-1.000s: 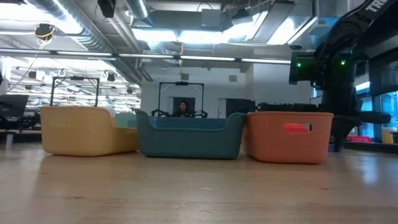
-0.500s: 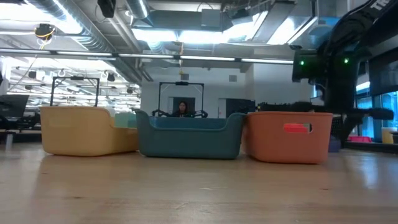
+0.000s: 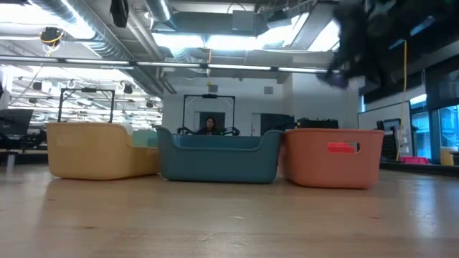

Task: Sort & place blocks by color
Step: Put the top violet block into the blue bin

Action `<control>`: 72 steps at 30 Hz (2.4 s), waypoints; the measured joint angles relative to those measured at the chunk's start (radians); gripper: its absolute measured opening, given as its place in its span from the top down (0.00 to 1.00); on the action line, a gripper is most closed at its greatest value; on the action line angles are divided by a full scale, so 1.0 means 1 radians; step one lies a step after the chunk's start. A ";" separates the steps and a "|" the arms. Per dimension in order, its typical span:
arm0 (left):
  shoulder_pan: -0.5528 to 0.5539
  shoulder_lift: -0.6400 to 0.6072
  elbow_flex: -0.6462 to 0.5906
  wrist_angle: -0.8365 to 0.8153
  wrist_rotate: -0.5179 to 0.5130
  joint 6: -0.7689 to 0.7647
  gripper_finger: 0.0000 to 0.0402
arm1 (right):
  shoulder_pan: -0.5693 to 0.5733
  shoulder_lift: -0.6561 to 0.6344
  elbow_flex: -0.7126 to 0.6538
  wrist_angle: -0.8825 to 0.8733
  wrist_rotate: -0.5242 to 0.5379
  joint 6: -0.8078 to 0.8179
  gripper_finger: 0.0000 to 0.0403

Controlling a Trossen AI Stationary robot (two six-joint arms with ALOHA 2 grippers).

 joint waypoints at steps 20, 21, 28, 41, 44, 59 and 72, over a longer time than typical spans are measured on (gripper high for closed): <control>0.002 0.000 0.000 0.000 0.003 -0.180 1.00 | 0.314 0.031 0.000 0.633 0.023 -0.580 0.74; 0.002 0.000 0.000 0.000 0.004 -0.180 1.00 | 0.314 0.031 0.000 0.634 0.023 -0.580 0.74; 0.002 0.000 0.000 -0.001 0.004 -0.176 1.00 | 0.315 0.030 0.000 0.641 0.022 -0.565 0.74; 0.002 0.000 0.000 -0.002 0.004 -0.175 1.00 | 0.319 0.422 0.281 0.440 -0.056 -0.595 0.74; 0.002 0.000 0.000 -0.002 0.004 -0.175 1.00 | 0.319 0.565 0.394 0.379 -0.081 -0.637 0.74; 0.002 0.000 0.000 -0.003 0.006 -0.174 1.00 | 0.311 1.048 0.716 0.101 -0.083 -0.753 0.74; 0.002 0.000 0.000 -0.002 0.006 -0.174 1.00 | 0.299 1.138 0.756 0.036 0.013 -0.782 0.73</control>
